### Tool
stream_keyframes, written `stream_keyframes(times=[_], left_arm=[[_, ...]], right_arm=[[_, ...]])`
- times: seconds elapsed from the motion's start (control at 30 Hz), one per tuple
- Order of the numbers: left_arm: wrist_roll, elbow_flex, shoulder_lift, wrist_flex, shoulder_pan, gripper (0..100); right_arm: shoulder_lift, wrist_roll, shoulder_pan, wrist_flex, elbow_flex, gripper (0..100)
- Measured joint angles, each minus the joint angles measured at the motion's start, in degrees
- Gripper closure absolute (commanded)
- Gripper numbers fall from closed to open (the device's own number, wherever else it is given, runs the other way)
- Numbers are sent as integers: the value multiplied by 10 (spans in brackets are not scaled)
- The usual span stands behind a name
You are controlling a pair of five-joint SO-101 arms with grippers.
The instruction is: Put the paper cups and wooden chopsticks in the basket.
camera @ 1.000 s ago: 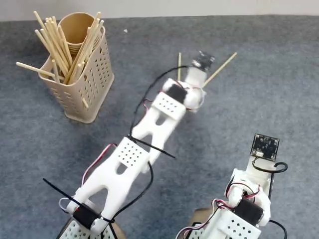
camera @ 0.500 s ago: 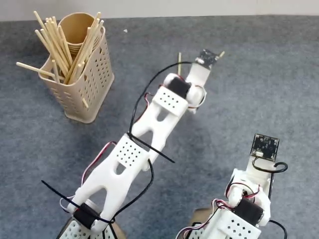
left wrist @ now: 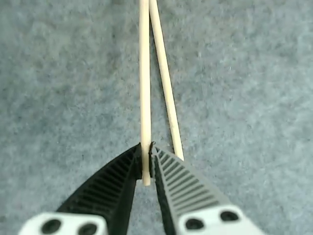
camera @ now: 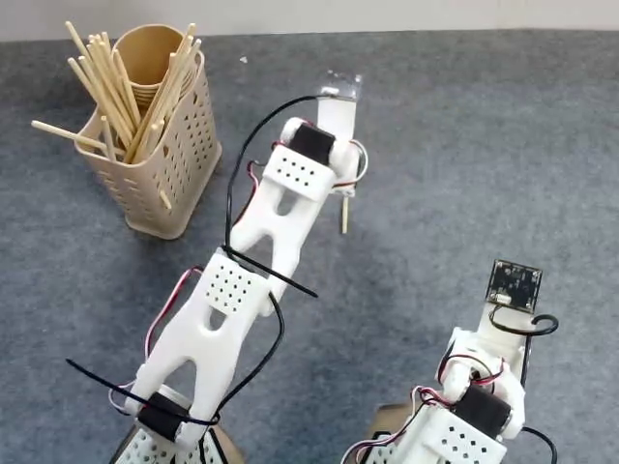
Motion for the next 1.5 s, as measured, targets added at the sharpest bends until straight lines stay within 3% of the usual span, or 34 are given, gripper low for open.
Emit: stream_keyframes(times=[0.17,0.5,0.87,1.07,1.5], left_arm=[[0,0,19,5,0,869],[0,0,19,25,1,870],[-40,6,49,-97,7,867],[-84,6,51,-99,7,717],[-140,6,51,-99,-40,771]], right_arm=[[0,0,0,0,0,971],[0,0,0,0,0,971],[0,0,0,0,0,971],[0,0,0,0,0,971],[0,0,0,0,0,971]])
